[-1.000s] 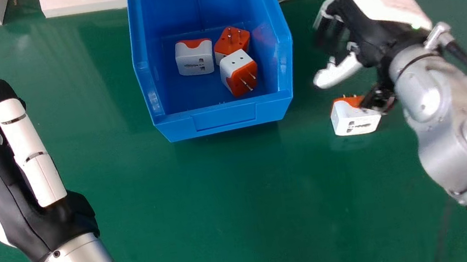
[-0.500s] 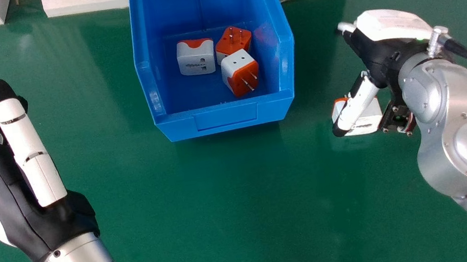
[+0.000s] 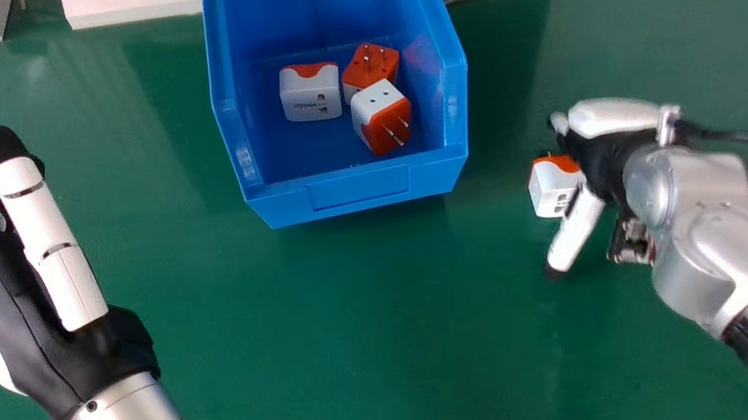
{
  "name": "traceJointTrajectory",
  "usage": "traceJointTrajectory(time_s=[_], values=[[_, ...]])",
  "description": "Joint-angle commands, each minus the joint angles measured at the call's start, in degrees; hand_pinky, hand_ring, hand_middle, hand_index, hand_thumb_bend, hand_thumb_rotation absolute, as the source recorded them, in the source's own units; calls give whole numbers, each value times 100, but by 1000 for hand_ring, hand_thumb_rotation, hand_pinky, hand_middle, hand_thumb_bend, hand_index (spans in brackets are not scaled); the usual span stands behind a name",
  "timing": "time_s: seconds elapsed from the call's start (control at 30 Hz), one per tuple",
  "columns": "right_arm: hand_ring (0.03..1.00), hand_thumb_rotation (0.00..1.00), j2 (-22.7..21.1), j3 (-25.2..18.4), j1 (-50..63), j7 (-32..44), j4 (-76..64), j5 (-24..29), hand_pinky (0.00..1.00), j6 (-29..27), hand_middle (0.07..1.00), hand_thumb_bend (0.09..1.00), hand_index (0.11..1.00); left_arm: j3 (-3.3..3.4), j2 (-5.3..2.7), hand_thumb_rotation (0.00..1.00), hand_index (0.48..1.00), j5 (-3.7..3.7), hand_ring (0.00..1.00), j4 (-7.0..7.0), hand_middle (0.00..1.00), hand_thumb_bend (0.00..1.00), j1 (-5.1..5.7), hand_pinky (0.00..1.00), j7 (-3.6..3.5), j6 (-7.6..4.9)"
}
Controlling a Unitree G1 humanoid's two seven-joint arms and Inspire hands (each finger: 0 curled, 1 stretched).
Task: Pick all objects and put in blue box
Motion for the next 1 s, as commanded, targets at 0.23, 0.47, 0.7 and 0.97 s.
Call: traceJointTrajectory(time_s=[0.23, 0.47, 0.7, 0.97], values=[[496, 24, 681, -502, -493, -2021, 2451, 875, 365, -774, 589, 607, 616, -20, -481, 811, 939, 16, 971, -199, 966, 550, 93, 938, -40, -36], [381, 2, 711, -657, -522, -2660, 2381, 1206, 257, -1007, 484, 520, 554, -11, -489, 808, 935, 21, 970, -198, 964, 548, 73, 935, -37, 7], [435, 0, 493, -675, -393, -2761, 1735, 1244, 375, -1149, 539, 514, 474, -23, -493, 820, 937, 53, 973, -160, 969, 543, 65, 938, -25, -24], [448, 0, 356, -765, -160, -2792, 881, 1270, 398, -1010, 542, 515, 464, -32, -499, 821, 937, 88, 971, -146, 968, 543, 90, 934, -3, -57]])
